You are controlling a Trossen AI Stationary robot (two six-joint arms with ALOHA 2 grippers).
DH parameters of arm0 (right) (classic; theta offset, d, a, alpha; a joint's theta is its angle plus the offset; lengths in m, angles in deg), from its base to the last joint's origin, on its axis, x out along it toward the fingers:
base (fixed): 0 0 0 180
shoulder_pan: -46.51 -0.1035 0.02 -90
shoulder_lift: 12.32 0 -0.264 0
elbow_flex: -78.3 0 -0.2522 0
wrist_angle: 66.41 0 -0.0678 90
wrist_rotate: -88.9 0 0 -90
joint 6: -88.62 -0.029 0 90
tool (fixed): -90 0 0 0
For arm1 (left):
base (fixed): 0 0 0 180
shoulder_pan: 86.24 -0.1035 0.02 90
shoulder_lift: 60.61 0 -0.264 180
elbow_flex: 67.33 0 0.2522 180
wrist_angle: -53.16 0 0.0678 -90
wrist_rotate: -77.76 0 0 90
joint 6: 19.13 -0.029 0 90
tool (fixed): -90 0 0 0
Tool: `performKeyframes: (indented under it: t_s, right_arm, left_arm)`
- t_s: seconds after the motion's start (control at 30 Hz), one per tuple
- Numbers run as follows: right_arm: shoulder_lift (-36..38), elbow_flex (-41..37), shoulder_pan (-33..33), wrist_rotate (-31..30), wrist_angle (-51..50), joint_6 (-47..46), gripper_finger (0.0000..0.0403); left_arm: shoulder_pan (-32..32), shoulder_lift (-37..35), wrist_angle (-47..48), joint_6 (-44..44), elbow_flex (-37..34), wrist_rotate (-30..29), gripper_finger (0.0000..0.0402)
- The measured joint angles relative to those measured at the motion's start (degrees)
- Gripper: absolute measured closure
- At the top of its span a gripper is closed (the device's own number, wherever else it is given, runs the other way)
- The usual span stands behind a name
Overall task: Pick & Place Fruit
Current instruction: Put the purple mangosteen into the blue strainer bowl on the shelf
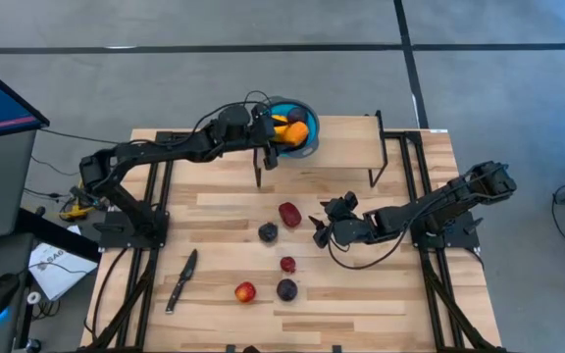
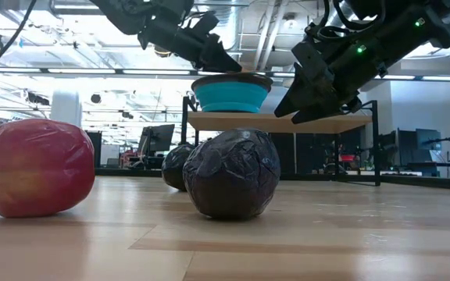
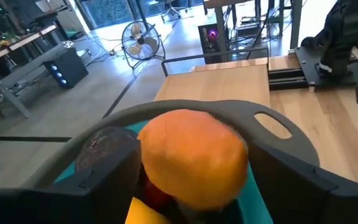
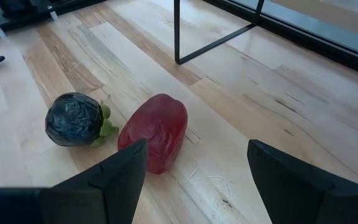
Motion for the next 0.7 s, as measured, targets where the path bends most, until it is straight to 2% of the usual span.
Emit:
performKeyframes:
  t_s: [0.17,0.37,0.57,0.7]
  right_arm:
    - [0.0,0.0,0.0,0.0,0.0,0.0,0.0132]
    - [0.0,0.0,0.0,0.0,0.0,0.0,0.0132]
    - [0.0,0.0,-0.3,0.0,0.0,0.0,0.0132]
    - [0.0,-0.2,-0.5,0.0,0.3,0.0,0.0132]
  left_arm:
    - [0.2,-0.2,-0.2,0.0,0.0,0.8,0.0104]
    - [2.2,-5.2,0.5,0.0,0.0,1.0,0.011]
    - [7.0,-13.7,8.1,-0.1,0.1,1.0,0.0131]
    - [11.2,-19.7,18.4,-0.1,0.1,1.0,0.015]
